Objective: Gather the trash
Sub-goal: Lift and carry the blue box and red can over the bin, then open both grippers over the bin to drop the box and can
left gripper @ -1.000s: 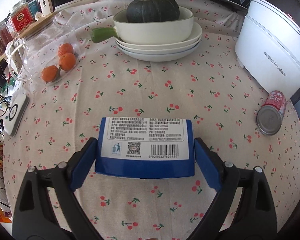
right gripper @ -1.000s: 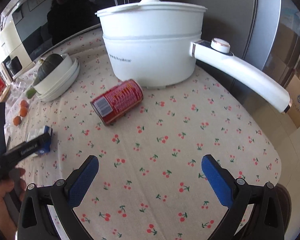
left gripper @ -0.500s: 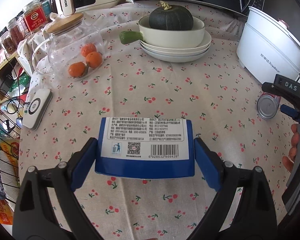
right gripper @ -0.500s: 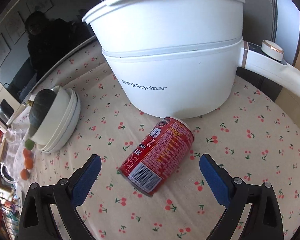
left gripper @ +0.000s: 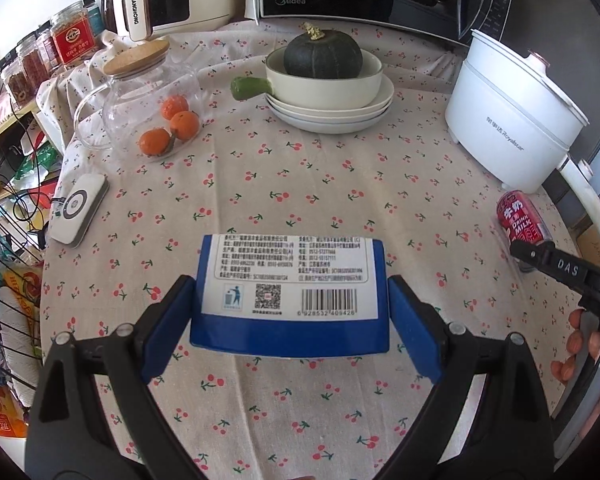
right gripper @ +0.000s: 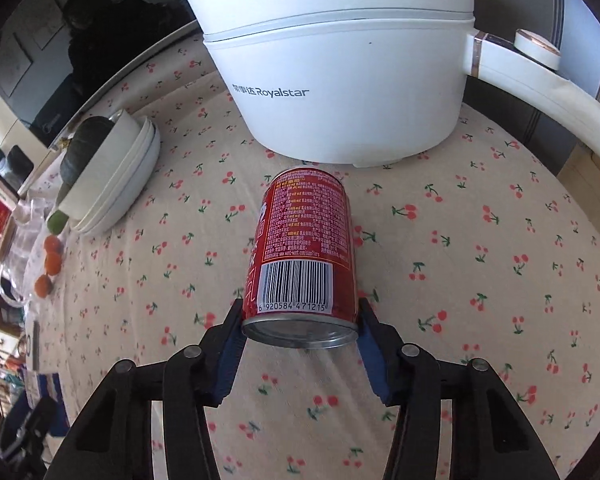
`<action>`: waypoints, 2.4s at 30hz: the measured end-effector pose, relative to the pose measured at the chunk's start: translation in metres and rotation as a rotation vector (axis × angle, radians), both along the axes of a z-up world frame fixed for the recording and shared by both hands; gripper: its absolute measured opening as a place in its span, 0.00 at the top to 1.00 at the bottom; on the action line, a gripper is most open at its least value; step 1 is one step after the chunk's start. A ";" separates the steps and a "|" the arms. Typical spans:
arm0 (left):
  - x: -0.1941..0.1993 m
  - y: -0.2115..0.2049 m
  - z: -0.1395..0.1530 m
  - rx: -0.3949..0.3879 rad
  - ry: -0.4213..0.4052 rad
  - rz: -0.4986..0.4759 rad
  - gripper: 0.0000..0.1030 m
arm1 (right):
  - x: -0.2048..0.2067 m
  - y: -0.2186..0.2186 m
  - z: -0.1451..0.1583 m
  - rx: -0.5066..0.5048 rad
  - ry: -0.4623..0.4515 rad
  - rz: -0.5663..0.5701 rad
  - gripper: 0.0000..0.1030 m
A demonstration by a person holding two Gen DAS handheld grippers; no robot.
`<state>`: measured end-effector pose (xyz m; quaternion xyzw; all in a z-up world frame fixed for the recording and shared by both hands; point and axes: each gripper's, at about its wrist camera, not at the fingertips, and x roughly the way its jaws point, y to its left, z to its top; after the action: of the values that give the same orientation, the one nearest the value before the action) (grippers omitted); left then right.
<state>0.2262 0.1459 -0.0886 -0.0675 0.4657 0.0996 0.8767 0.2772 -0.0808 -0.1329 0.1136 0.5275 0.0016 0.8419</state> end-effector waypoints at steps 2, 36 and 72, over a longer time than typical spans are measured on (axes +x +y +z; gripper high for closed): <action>-0.007 -0.007 0.006 -0.002 -0.010 -0.014 0.09 | -0.018 -0.005 0.007 -0.014 -0.003 0.029 0.48; -0.087 -0.178 0.030 -0.020 -0.064 -0.354 0.09 | -0.203 -0.107 0.100 -0.103 -0.172 0.138 0.48; -0.126 -0.344 -0.006 -0.134 0.040 -0.814 0.04 | -0.295 -0.274 0.093 -0.129 -0.093 -0.115 0.48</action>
<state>0.1000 -0.1977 -0.0941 0.0670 0.4767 -0.2844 0.8291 -0.0178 -0.3547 -0.0400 0.0891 0.4794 -0.0752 0.8698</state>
